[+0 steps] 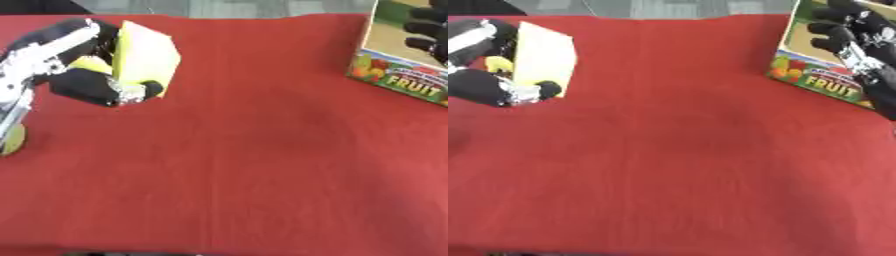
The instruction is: Pick up the objects with one hand, pass them to the other hand, and then place them into the box on the other side of the table.
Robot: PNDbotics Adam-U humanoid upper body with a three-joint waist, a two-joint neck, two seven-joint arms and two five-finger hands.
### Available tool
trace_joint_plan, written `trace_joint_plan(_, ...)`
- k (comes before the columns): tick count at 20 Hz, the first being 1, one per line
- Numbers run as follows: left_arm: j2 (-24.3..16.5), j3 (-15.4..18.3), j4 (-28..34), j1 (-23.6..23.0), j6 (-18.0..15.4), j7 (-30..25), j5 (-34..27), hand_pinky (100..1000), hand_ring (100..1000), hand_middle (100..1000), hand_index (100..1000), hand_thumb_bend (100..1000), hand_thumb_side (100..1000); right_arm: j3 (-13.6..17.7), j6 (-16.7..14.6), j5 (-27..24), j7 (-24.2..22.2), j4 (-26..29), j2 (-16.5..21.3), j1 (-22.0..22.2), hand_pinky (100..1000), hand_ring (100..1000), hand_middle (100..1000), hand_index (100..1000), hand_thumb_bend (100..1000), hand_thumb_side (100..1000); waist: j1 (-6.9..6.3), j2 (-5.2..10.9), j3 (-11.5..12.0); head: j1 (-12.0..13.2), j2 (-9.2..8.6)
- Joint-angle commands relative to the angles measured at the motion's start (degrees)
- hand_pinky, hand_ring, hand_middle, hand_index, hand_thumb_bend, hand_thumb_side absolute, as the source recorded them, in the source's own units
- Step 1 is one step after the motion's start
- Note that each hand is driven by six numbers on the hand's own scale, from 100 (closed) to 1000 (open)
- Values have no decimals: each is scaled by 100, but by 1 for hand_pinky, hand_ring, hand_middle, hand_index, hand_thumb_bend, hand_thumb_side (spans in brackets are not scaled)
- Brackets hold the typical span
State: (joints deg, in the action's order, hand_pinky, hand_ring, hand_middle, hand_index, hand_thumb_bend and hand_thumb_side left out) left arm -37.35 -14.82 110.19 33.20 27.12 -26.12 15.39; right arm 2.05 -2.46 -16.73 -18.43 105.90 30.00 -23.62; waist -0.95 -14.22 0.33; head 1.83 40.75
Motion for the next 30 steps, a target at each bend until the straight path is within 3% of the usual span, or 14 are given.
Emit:
trace_joint_plan(1, 121, -59, 56, 55, -203, 94, 237, 748, 691, 621, 621, 100, 358, -53, -13, -22, -34, 247, 257, -147, 917, 923, 889, 954, 100, 446, 21, 127, -14, -5, -125)
trace_joint_plan(8, 590, -345, -294, 77, -770, 283, 771, 742, 685, 615, 618, 100, 319, -359, 111, 254, -195, 504, 430, -417, 912, 923, 889, 949, 100, 377, 63, 152, -46, 52, -131)
trace_joint_plan(13, 844, -478, -487, 94, -1119, 568, 902, 738, 676, 608, 618, 100, 322, -781, 236, 752, -506, 742, 675, -782, 904, 921, 884, 941, 100, 314, 101, 166, -61, 80, -66)
trace_joint_plan(18, 994, -548, -581, 61, -1431, 929, 1037, 728, 665, 598, 615, 100, 287, -1207, 334, 1208, -816, 831, 825, -1210, 901, 922, 888, 941, 100, 320, 122, 186, -69, 65, 4)
trace_joint_plan(23, 1137, -588, -801, 21, -1671, 1274, 1255, 724, 660, 592, 613, 100, 300, -1560, 370, 1548, -1181, 848, 780, -1575, 899, 923, 888, 937, 111, 331, 153, 198, -93, 61, 69)
trace_joint_plan(30, 1334, -620, -1057, 35, -1755, 1420, 1309, 723, 659, 592, 613, 100, 296, -2000, 208, 2303, -1521, 659, 453, -1936, 894, 922, 883, 926, 221, 308, 196, 213, -103, 48, 105)
